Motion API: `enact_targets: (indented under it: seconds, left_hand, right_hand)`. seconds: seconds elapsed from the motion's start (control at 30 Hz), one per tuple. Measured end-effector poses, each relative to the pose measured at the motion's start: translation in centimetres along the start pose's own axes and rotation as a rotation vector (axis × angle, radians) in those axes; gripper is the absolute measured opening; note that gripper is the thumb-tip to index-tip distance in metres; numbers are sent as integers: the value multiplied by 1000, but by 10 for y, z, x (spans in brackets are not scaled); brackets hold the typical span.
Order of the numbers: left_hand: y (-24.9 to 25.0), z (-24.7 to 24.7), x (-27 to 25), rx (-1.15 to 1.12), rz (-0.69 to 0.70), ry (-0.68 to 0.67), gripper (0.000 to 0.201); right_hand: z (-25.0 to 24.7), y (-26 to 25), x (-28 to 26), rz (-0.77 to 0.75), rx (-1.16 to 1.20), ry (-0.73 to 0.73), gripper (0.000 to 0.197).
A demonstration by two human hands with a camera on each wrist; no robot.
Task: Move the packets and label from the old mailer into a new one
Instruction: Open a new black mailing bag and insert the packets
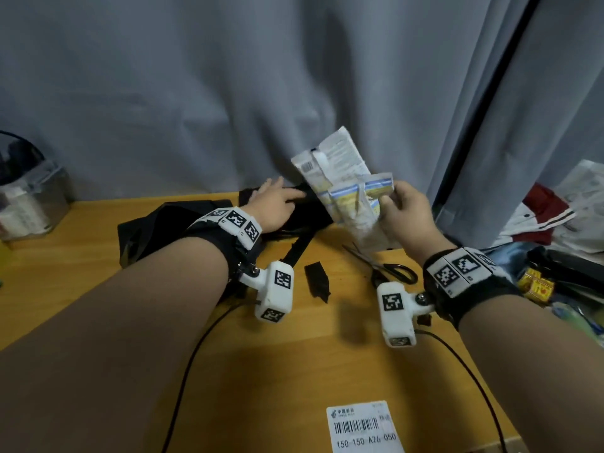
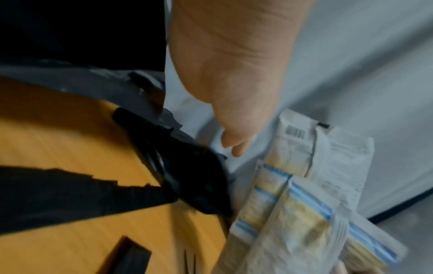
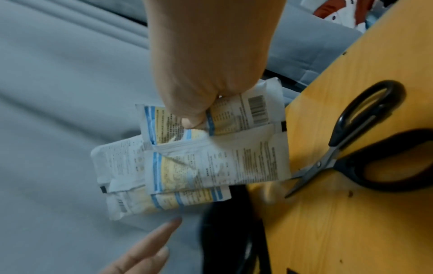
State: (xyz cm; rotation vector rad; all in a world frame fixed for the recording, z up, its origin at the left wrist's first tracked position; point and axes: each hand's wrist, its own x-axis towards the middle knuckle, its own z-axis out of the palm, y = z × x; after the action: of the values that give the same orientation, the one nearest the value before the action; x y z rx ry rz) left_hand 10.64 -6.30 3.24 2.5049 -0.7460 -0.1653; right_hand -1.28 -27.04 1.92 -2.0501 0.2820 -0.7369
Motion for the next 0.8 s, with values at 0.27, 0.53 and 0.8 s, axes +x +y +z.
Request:
enact_targets:
  seconds: [0.27, 0.53, 0.8]
  left_hand:
    - [38, 13, -55, -909, 59, 49, 87]
    - [3, 19, -106, -972, 93, 300, 77]
    - [-20, 45, -142, -859, 115, 210, 72]
  right_hand:
    - [12, -20, -21, 195, 556, -124, 23]
    - [67, -43, -68, 280, 753, -323, 26]
    - [66, -28, -94, 267, 363, -649, 58]
